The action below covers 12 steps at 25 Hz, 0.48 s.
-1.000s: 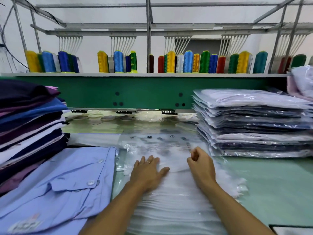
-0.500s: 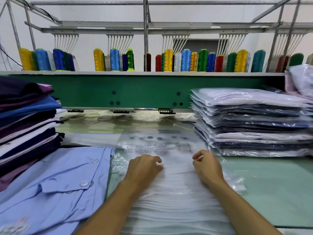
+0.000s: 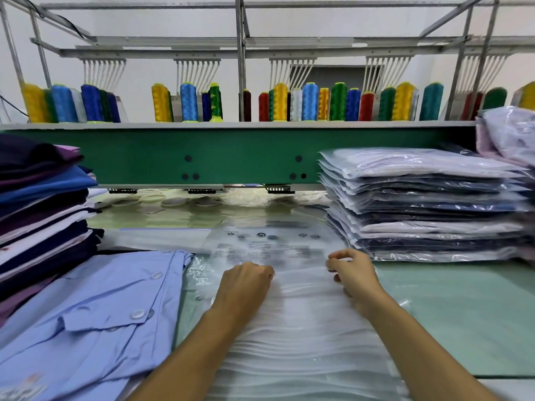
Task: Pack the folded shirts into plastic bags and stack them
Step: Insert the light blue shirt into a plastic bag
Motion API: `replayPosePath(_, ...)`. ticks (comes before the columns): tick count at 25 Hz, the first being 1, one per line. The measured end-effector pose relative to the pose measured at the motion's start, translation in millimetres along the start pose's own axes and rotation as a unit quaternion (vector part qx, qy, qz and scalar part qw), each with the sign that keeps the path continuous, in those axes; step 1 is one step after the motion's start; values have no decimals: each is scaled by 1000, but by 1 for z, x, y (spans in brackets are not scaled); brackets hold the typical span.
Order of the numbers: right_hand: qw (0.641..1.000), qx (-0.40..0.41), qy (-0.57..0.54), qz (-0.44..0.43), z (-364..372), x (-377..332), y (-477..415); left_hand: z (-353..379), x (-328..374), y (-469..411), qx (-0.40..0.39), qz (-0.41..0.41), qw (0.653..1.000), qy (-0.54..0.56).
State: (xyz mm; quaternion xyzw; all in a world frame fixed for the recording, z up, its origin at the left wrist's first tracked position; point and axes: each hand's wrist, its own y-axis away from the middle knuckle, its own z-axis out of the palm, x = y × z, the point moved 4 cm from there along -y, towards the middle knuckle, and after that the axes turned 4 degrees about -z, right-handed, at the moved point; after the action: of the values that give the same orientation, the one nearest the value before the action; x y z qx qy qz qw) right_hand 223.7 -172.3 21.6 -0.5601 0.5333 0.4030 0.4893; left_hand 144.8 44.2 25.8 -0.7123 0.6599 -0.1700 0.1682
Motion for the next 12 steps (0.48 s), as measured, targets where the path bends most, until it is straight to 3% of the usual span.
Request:
replayPosePath(5, 998, -5, -53, 20, -2, -3, 4, -5, 7, 1, 43, 31, 997, 51)
replayPosePath(9, 999, -9, 18, -49, 12, -16, 14, -14, 26, 0, 109, 80, 986, 97)
replayPosePath(12, 998, -34, -5, -58, 27, -19, 23, -26, 43, 2, 174, 122, 970, 121)
